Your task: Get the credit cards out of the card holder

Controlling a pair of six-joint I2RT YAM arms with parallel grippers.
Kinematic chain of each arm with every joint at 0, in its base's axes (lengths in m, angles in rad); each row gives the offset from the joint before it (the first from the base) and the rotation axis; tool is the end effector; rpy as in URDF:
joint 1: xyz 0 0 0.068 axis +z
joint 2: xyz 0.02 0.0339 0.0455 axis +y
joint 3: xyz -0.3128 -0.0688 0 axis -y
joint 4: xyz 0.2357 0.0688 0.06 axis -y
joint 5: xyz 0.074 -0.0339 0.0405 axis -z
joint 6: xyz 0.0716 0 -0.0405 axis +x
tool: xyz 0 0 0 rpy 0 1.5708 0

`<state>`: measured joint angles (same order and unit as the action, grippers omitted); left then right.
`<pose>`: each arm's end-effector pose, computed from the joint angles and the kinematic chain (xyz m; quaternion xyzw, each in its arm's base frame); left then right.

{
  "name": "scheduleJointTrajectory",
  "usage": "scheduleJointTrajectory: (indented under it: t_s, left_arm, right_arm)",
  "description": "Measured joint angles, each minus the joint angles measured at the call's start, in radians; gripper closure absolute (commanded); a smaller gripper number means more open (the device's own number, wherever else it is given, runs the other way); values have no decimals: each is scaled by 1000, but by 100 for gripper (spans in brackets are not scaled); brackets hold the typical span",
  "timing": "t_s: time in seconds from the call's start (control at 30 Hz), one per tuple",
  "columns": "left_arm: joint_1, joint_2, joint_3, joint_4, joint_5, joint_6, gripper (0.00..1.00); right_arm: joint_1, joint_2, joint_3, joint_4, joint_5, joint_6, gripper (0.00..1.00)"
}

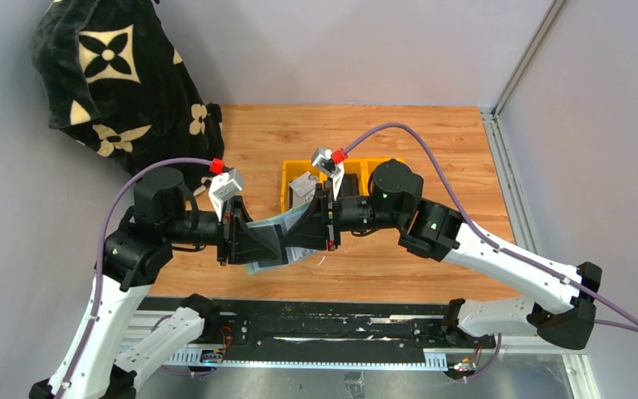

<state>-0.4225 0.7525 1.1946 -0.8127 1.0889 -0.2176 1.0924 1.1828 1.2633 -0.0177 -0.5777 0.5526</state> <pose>0.0460 -0.0902 0.4435 0.3632 0.6723 -0.5577 0.3241 0.0875 0.2537 0.4902 -0.3751 0.5771 0.6448 0.3325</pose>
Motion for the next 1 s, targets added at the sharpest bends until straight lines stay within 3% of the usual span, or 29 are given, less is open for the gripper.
scheduleJointTrajectory:
  t_s: [0.13,0.3,0.73,0.83,1.0]
  left_arm:
    - [0,12,0,-48,-43,36,74]
    - [0,16,0,-76,-50,51,74]
    - [0,16,22,-95,-13,53,76]
    - [0,20,37,-94,3,49,81]
    - [0,20,49,-92,23,42,89]
  right_arm:
    - [-6,12,-10,26,6,13,84]
    - [-8,48,-10,34,14,24,100]
    - [-35,-57,-166,172,13,78,100]
    - [-37,-76,-193,220,-2,99,87]
    - [-39,-69,-209,298,-45,148,73]
